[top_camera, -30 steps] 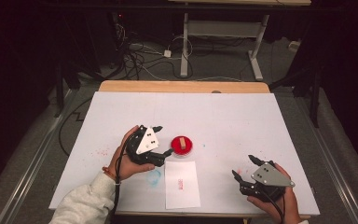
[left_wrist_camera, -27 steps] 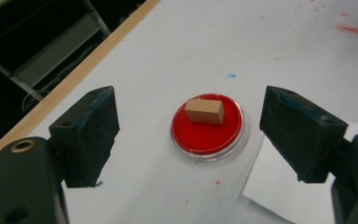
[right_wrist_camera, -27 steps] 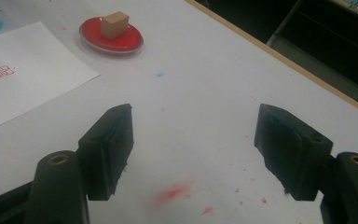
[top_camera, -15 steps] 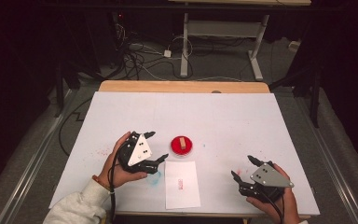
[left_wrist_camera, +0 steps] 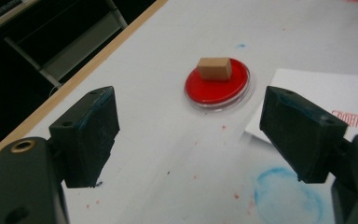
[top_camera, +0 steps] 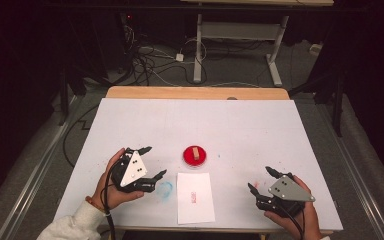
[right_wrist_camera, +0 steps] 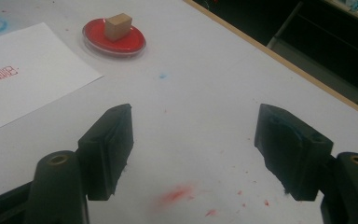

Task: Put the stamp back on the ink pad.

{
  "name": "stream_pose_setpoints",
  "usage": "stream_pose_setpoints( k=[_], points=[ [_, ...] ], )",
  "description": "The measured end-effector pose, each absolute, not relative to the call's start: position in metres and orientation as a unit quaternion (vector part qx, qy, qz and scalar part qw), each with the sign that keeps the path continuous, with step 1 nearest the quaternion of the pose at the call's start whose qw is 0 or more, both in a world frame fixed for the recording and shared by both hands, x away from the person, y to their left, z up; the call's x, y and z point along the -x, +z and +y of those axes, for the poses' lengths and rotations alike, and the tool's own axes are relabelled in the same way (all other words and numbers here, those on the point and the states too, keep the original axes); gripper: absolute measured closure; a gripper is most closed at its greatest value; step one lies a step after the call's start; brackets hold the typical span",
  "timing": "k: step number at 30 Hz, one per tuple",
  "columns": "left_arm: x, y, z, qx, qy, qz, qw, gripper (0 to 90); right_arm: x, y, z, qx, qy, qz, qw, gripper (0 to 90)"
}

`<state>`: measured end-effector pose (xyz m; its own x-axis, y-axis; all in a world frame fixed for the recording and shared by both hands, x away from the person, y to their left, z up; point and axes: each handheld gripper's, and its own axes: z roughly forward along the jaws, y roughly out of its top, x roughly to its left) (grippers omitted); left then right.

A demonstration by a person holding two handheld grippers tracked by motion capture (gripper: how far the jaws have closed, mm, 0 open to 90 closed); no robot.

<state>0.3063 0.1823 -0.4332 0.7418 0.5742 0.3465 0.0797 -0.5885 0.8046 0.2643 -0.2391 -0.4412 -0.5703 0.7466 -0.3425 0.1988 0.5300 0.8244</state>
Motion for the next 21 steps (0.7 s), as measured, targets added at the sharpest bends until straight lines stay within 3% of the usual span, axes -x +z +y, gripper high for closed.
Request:
stream_pose_setpoints(
  k=[21],
  points=[
    [-0.288,-0.469,0.216,-0.847,0.282,0.246,0.377,19.1,-0.269,-0.443,-0.24,-0.298,0.38,0.8,0.357,28.6]
  ],
)
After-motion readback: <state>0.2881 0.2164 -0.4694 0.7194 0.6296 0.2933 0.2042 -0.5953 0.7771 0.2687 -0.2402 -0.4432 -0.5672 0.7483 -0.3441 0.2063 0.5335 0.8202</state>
